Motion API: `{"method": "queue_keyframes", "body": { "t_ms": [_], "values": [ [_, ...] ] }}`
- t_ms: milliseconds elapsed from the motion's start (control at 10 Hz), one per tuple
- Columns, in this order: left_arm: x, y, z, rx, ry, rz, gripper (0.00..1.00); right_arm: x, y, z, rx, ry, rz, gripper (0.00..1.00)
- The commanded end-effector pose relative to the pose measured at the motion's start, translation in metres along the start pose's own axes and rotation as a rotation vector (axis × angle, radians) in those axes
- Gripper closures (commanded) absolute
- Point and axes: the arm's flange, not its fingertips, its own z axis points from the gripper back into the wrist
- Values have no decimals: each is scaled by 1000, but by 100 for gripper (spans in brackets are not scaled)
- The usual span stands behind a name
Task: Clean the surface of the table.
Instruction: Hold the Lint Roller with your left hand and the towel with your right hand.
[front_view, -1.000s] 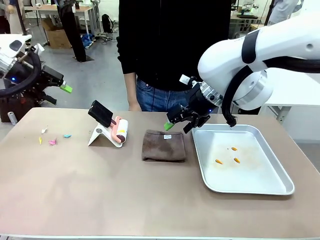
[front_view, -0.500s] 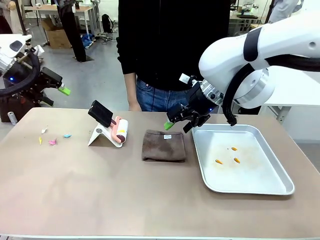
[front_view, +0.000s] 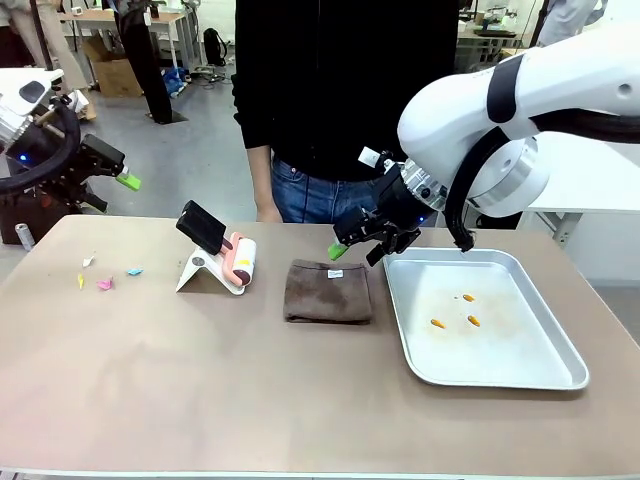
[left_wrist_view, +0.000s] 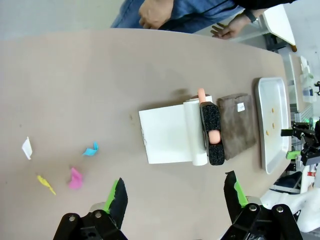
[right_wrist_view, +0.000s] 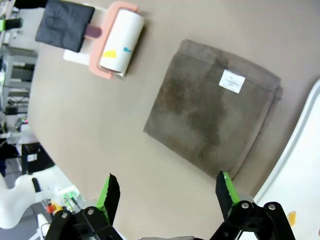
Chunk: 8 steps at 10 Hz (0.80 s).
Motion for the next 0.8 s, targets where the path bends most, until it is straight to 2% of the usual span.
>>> {"method": "queue_keyframes", "body": {
  "t_ms": [0, 300, 400, 700],
  "values": [
    [-2, -15, -7, -49, 9, -5, 0, 5, 1, -6, -45, -9, -34, 0],
    [-12, -56, -45, -106, 2, 5, 0, 13, 2, -24, -119, -9, -118, 0],
    [-14, -60, -53, -102, 38, 10, 0, 13, 0, -30, -121, 1, -139, 0],
    [-15, -64, -67, -21, 46, -12, 0, 16, 1, -42, -150, -11, -148, 0]
  ]
}}
